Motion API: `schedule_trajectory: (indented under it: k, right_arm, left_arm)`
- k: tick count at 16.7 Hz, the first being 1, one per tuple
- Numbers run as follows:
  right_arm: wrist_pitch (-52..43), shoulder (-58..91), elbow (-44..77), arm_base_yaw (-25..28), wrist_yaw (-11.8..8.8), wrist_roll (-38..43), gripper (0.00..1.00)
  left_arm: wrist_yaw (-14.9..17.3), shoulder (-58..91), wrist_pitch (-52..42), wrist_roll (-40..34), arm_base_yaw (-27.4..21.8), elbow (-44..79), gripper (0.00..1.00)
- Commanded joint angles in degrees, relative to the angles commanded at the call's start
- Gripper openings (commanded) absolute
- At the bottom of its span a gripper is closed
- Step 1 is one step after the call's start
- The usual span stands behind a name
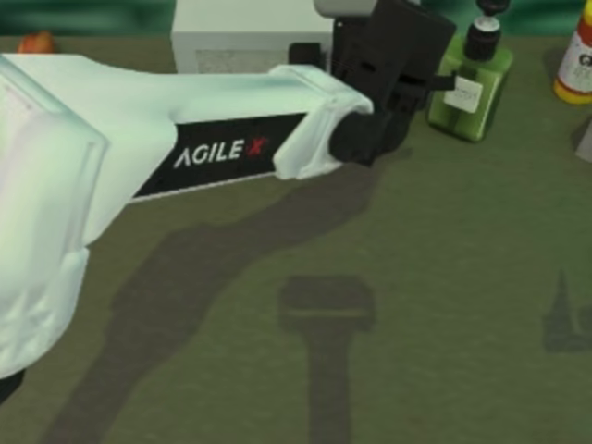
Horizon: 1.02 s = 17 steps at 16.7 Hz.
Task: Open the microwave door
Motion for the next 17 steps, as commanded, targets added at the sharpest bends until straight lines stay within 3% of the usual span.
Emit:
schedule_trajectory:
  k: [2, 9, 10, 12, 17]
  right_arm:
    - [0.0, 0.0, 0.0, 0.0, 0.0, 0.0, 1.0]
    - [0.0, 0.0, 0.0, 0.0, 0.0, 0.0, 1.0]
    - [0.0, 0.0, 0.0, 0.0, 0.0, 0.0, 1.0]
    - [0.0, 0.0, 0.0, 0.0, 0.0, 0.0, 1.0]
    - [0.0, 0.0, 0.0, 0.0, 0.0, 0.0, 1.0]
  left_arm:
    - [0.0, 0.0, 0.0, 0.0, 0.0, 0.0, 0.0]
    - [0.0, 0.0, 0.0, 0.0, 0.0, 0.0, 0.0]
    - [-0.09, -1.49, -0.36, 0.07, -3.39, -2.47, 0.0]
    - [0.13, -1.13, -1.11, -0.14, -3.35, -1.73, 0.0]
    - [3.35, 3.53, -13.41, -3.22, -2.54, 9.02, 0.0]
